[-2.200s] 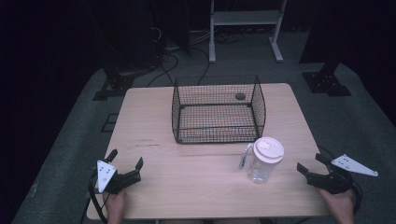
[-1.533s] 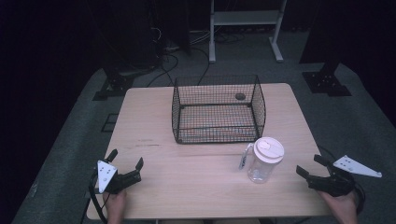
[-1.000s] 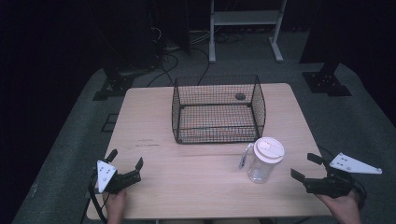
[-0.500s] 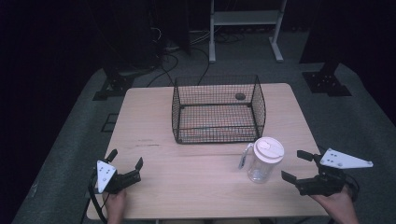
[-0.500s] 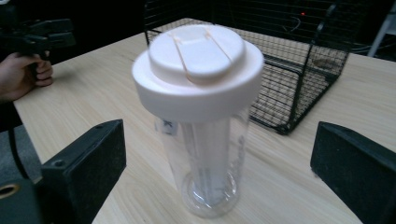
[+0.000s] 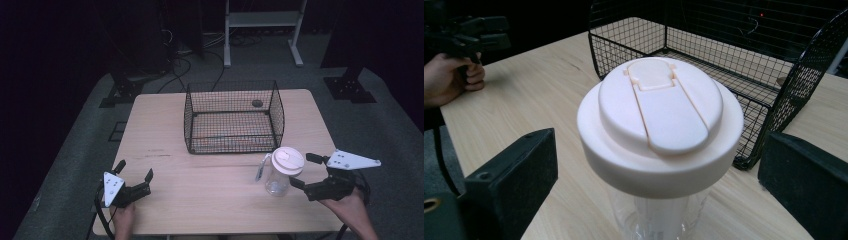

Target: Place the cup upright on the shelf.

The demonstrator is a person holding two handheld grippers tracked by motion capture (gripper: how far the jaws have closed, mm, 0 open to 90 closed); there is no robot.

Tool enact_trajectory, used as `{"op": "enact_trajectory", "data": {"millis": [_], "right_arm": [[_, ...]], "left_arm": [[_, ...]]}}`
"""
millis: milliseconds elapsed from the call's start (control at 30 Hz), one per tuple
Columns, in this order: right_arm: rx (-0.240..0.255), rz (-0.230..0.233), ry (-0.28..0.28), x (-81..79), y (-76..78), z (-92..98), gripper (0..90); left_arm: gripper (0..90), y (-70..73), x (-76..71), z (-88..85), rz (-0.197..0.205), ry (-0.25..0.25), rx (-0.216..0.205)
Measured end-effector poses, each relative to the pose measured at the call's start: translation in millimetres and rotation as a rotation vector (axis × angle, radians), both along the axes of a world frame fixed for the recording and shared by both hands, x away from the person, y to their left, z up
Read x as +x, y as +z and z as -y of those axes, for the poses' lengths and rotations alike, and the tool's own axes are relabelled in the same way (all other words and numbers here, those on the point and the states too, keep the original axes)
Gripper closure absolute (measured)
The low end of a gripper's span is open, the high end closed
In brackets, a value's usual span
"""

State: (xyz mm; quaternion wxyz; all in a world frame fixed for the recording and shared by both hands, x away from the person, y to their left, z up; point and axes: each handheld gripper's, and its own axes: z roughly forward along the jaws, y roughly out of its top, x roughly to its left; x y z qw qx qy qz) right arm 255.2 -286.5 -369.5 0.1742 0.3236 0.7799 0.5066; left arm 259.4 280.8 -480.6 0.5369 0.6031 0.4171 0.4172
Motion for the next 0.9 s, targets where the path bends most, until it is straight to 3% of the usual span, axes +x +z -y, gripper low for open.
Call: {"op": "enact_trajectory", "data": {"millis": [900], "right_arm": [[-0.037, -0.027, -0.008, 24.7, -11.0, -27.7, 0.2]], "left_arm": [[0.9, -0.1, -0.5, -0.9, 0.005, -0.003, -0.009]]}}
